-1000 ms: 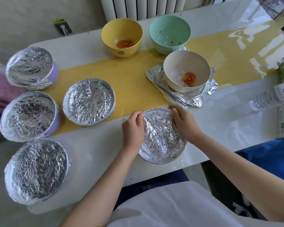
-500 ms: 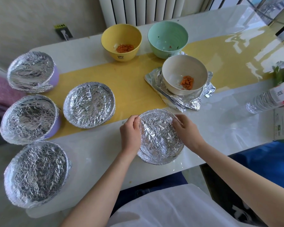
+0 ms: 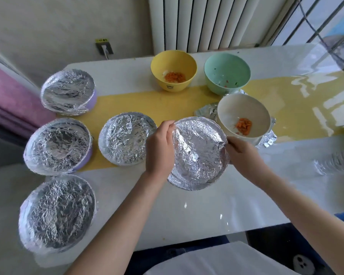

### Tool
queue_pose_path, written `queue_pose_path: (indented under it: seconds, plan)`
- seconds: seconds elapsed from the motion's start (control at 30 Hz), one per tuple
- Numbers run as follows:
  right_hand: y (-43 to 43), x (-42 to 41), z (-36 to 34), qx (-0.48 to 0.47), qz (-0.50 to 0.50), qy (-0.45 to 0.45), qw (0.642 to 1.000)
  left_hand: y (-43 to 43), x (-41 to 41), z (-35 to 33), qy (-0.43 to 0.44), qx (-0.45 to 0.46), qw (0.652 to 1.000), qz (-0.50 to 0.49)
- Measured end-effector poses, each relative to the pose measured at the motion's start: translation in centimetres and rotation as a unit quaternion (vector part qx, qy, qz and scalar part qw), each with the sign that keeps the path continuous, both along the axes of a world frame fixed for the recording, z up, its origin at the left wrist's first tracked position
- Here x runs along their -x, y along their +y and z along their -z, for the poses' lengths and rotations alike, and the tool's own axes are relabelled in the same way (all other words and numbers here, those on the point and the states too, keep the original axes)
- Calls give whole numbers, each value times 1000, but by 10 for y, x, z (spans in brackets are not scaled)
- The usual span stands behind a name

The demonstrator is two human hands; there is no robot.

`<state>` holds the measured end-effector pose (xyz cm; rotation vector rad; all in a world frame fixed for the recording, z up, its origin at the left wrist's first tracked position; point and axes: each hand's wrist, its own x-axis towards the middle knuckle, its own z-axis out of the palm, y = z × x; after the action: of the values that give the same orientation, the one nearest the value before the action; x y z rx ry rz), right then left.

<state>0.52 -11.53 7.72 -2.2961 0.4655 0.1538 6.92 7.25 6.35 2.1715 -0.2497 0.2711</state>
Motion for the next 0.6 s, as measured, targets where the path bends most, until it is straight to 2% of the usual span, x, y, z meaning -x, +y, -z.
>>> queue_pose_path:
  seconds: [0.1,0.2,0.37,0.5,0.6]
  plan:
    - [7,-33,-21,58,-30,-54,996,6,-31,-21,-39,3,999,-14]
    - [17,-71,-41,68,-53,-88,992,16,-67,-41,-47,9,998,-32]
    - [36,-143,-53,58,-84,-99,990,44,-128,-72,-1,34,999,-16]
    - [53,-201,-47,50,-91,-90,991,81,-152,-66,9,59,991,-119]
    - [71,-239,-39,40,-83,-75,993,114,-146,-27,45,5,983,-181]
